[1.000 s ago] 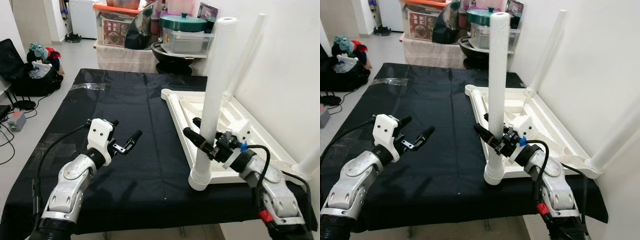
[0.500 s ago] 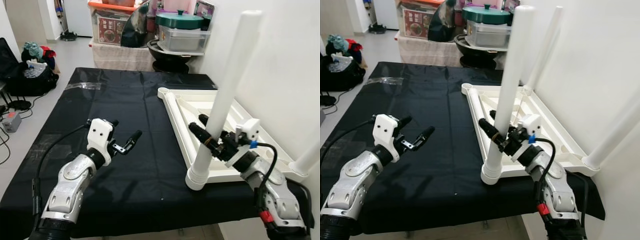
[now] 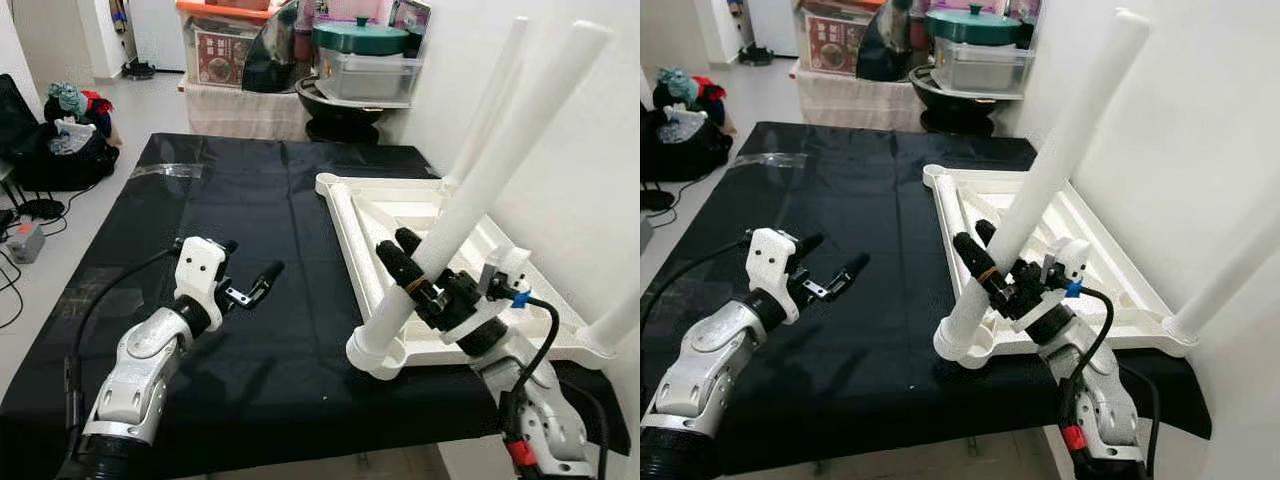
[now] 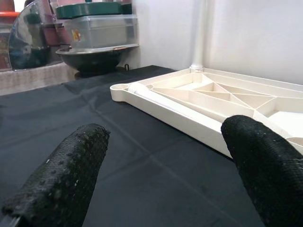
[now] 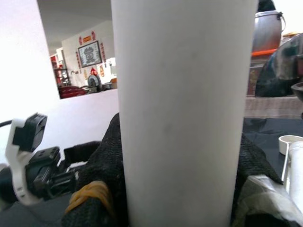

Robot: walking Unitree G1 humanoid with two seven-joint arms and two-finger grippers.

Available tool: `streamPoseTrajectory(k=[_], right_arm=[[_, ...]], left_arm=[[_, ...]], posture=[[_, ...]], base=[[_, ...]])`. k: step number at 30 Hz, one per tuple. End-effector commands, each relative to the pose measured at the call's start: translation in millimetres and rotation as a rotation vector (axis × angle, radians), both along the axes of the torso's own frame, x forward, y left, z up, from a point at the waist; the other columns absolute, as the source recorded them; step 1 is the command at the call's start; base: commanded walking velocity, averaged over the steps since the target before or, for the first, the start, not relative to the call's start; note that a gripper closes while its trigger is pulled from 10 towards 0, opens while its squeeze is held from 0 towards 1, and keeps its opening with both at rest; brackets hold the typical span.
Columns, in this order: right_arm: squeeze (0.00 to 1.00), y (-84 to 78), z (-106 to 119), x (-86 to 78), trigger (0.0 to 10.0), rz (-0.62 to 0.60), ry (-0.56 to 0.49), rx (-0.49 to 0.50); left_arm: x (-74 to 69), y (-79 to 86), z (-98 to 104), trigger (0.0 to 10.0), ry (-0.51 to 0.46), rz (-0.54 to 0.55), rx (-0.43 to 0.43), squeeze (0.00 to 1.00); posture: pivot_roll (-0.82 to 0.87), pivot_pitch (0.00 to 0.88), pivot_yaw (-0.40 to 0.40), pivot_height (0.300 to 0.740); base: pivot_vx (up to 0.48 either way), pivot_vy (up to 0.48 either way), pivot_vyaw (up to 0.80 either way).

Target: Building children table

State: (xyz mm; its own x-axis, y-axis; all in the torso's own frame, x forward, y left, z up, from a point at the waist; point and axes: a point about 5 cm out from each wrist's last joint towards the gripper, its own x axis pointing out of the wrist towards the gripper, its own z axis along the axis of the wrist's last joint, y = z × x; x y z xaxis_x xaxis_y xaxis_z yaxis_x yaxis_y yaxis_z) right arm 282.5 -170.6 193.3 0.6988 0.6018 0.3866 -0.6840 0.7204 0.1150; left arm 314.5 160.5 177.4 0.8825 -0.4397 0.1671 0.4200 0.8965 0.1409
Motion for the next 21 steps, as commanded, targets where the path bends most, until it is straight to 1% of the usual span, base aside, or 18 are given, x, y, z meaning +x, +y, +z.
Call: streamPoseTrajectory(k=[1, 2, 3, 4, 7, 8, 9, 10, 15, 21], right_arm=[[0.0, -7.4, -12.4, 2.0, 10.0, -0.02, 0.068, -0.033], [0.0, -7.4, -12.4, 2.0, 10.0, -0.02, 0.068, -0.033], [0.0, -11.7, -10.8, 4.2, 10.0, -0.035, 0.068, -0.031], [0.0, -20.7, -8.2, 8.4, 10.0, -0.069, 0.071, -0.019], [0.0, -36.7, -5.0, 14.8, 10.0, -0.131, 0.08, 0.026], [0.0, -41.3, -4.7, 16.1, 10.0, -0.155, 0.086, 0.045], [0.0, -41.3, -4.7, 16.1, 10.0, -0.155, 0.086, 0.045], [0.0, -46.5, -5.7, 17.7, 10.0, -0.192, 0.098, 0.068], [0.0, -47.1, -8.7, 17.6, 10.0, -0.212, 0.114, 0.088], [0.0, -39.2, -19.3, 13.8, 10.0, -0.209, 0.155, 0.132]], left_arm=[[1.7, 0.1, -1.1, 10.0, 0.011, -0.005, -0.002, 0.0], [1.7, 0.1, -1.1, 10.0, 0.011, -0.005, -0.002, 0.0], [1.7, 0.2, -1.0, 10.0, 0.011, -0.005, -0.001, 0.0], [1.9, 0.0, -0.9, 10.0, 0.01, -0.003, -0.001, 0.0], [1.6, 0.0, -1.1, 10.0, 0.01, -0.001, -0.002, 0.0], [1.2, 0.2, -1.4, 10.0, 0.01, 0.0, -0.003, 0.0], [1.2, 0.2, -1.4, 10.0, 0.01, 0.0, -0.003, 0.0], [0.6, 0.3, -1.9, 10.0, 0.011, 0.001, -0.004, 0.0], [0.3, 0.2, -2.1, 10.0, 0.011, 0.001, -0.003, 0.0], [1.4, 0.2, -1.4, 10.0, 0.01, -0.004, -0.001, 0.0]], posture=[[0.06, 0.0, -0.087, 0.74], [0.06, 0.0, -0.087, 0.74], [0.06, 0.0, -0.087, 0.74], [0.06, 0.0, -0.091, 0.74], [0.06, 0.0, -0.095, 0.74], [0.06, 0.0, -0.096, 0.74], [0.06, 0.0, -0.096, 0.74], [0.06, 0.0, -0.097, 0.74], [0.06, 0.0, -0.095, 0.74], [0.06, 0.0, -0.09, 0.74]], base=[[0.0, 0.0, 0.0], [0.0, 0.0, 0.0], [0.0, 0.0, 0.0], [0.0, 0.0, 0.0], [0.0, 0.0, 0.0], [0.0, 0.0, 0.0], [0.0, 0.0, 0.0], [0.0, 0.0, 0.0], [0.0, 0.0, 0.0], [0.0, 0.0, 0.0]])
